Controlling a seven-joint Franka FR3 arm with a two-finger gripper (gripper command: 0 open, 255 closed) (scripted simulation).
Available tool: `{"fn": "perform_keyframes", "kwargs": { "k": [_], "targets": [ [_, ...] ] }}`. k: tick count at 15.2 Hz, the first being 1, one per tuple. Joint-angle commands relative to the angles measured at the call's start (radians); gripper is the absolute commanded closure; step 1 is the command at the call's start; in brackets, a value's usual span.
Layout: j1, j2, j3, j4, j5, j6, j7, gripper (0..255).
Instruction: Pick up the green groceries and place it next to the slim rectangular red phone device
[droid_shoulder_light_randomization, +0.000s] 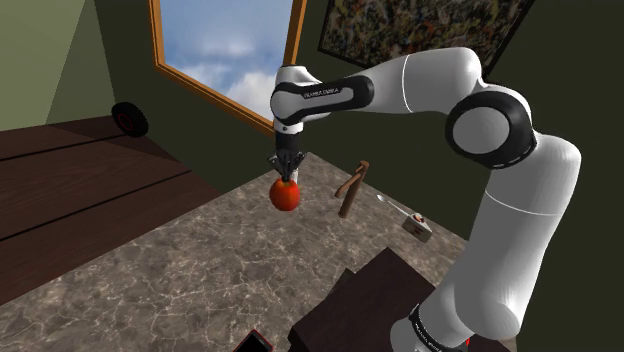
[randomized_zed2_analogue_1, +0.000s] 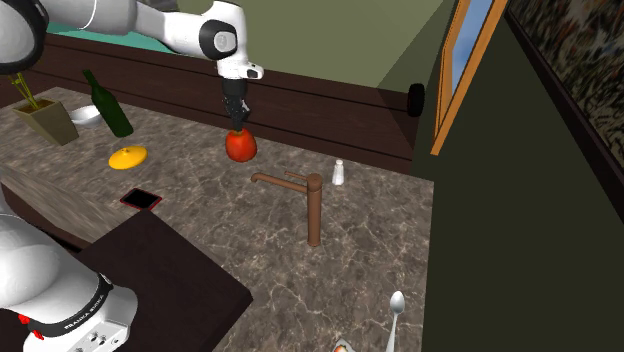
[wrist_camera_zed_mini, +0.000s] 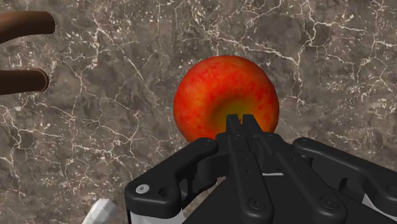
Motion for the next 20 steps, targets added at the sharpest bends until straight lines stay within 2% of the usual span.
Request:
{"fn": "perform_keyframes", "kwargs": {
  "k": [1, 11, 20],
  "targets": [
    [0.028, -0.013, 0.017, -0.016, 0.003, 0.004, 0.045, 255],
    [0.162, -0.012, 0.104, -0.016, 0.022, 0.012, 0.257, 255],
    [0.284, 0.062, 0.176, 0.088, 0.029, -0.005, 0.446, 255]
  ]
}}
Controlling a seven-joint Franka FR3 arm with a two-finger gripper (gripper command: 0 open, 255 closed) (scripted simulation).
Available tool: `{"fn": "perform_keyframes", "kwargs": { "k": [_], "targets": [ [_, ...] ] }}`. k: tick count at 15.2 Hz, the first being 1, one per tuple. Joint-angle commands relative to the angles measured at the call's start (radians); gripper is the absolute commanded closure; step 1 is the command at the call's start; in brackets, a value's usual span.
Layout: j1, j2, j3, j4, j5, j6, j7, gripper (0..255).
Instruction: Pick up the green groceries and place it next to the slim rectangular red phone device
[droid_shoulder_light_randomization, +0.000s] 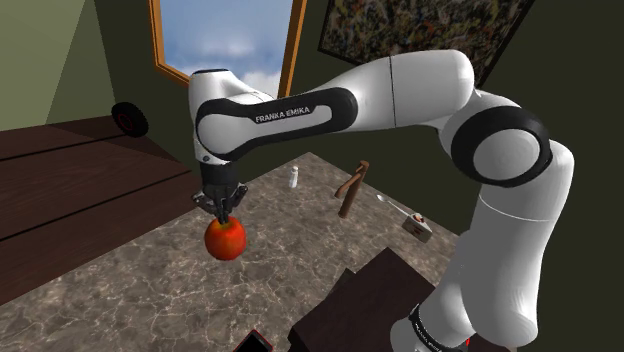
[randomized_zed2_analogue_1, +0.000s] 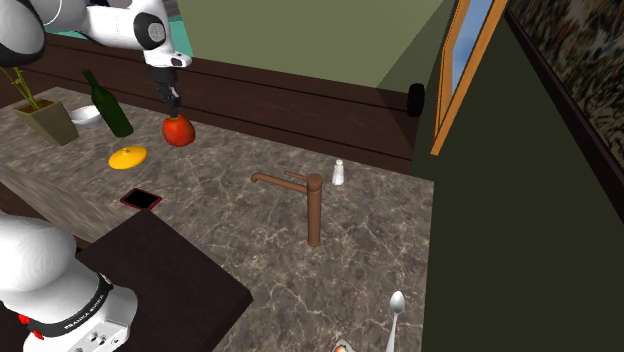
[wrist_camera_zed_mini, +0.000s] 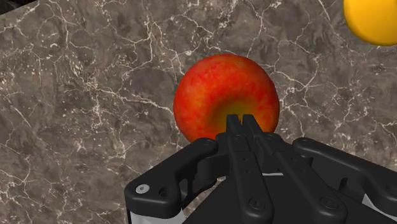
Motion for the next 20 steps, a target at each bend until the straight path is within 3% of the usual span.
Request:
{"fn": "perform_keyframes", "kwargs": {
  "k": [1, 6, 20],
  "targets": [
    [0.027, 0.023, 0.014, 0.034, 0.000, -0.009, 0.042, 255],
    [0.098, 0.098, 0.045, 0.144, -0.006, -0.035, 0.143, 255],
    [0.102, 0.172, 0.040, 0.064, -0.012, 0.119, 0.135, 255]
  ]
}}
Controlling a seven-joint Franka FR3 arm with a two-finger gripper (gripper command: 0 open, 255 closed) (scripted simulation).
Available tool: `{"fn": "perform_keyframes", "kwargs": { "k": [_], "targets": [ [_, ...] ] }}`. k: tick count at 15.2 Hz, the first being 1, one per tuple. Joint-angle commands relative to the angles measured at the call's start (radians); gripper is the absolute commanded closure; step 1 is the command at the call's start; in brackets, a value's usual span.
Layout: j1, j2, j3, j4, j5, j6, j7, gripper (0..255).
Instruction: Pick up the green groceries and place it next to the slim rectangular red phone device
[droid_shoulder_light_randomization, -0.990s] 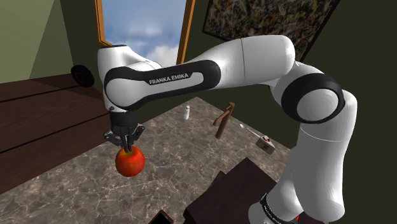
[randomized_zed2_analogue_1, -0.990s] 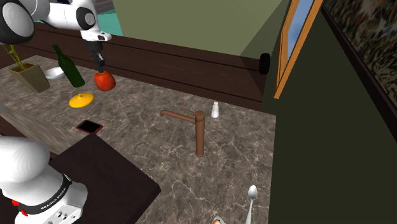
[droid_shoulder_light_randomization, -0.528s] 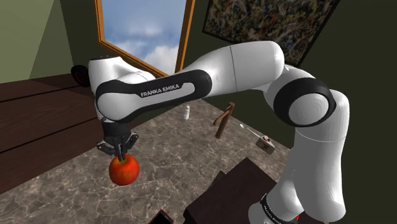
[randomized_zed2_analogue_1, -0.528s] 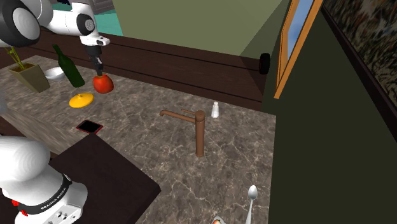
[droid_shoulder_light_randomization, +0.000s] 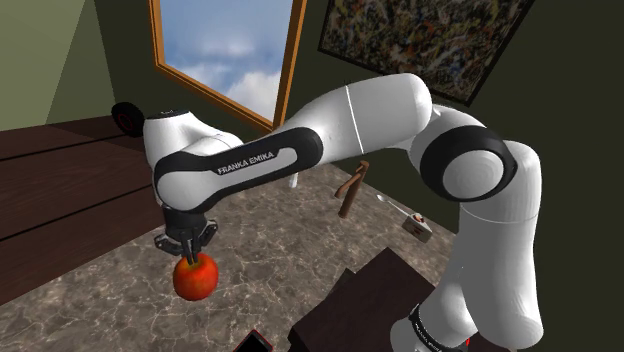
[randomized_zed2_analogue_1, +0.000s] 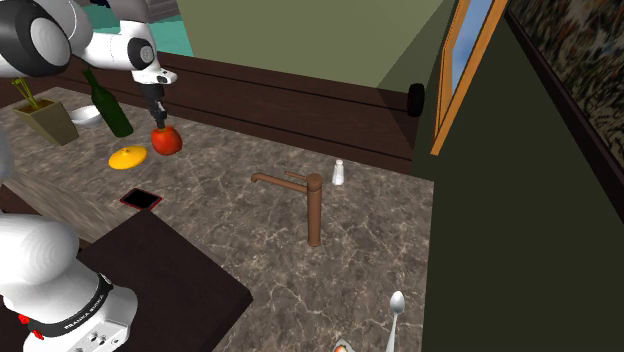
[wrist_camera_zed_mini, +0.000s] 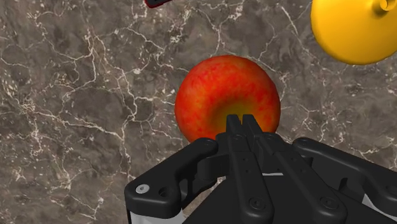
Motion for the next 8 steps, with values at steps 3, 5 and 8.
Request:
{"fn": "perform_keyframes", "kwargs": {
  "k": [3, 5, 8],
  "targets": [
    [0.002, 0.028, -0.002, -0.013, -0.003, 0.041, -0.001, 255],
    [0.003, 0.043, -0.002, -0.019, -0.004, 0.062, -0.002, 255],
    [0.004, 0.065, -0.004, -0.026, -0.006, 0.091, -0.004, 255]
  ]
}}
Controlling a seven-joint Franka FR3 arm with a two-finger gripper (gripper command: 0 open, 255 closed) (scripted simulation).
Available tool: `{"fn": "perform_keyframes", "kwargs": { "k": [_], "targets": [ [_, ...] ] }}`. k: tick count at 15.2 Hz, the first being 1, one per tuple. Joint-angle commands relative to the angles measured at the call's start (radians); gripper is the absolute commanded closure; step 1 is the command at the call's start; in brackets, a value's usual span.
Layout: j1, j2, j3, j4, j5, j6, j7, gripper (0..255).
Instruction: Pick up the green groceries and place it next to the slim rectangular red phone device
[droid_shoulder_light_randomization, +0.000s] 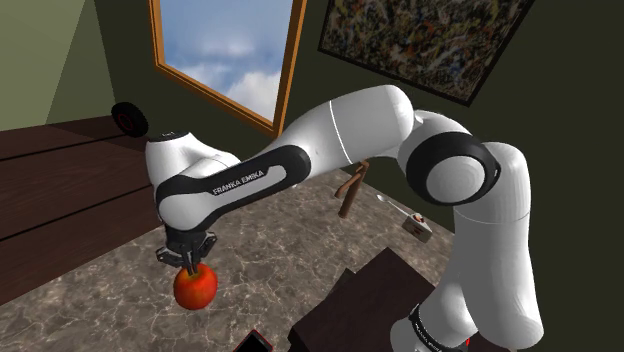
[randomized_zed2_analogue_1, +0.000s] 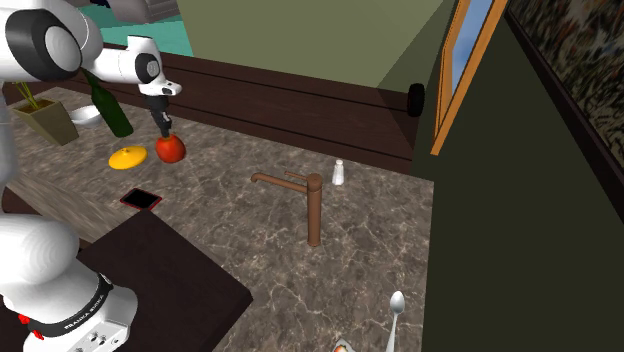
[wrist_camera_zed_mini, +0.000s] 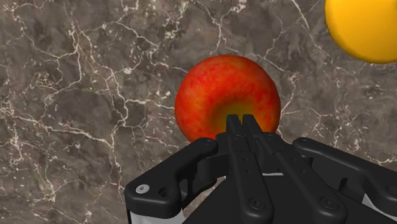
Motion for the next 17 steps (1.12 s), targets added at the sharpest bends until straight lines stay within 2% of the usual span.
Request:
{"fn": "perform_keyframes", "kwargs": {
  "k": [1, 9, 16, 17],
  "targets": [
    [0.001, 0.012, -0.001, -0.009, -0.001, 0.021, -0.001, 255],
    [0.005, 0.082, -0.005, -0.016, -0.006, 0.098, -0.005, 255],
    [0.005, 0.082, -0.005, -0.016, -0.006, 0.098, -0.005, 255],
    [0.005, 0.082, -0.005, -0.016, -0.006, 0.098, -0.005, 0]
  ]
}}
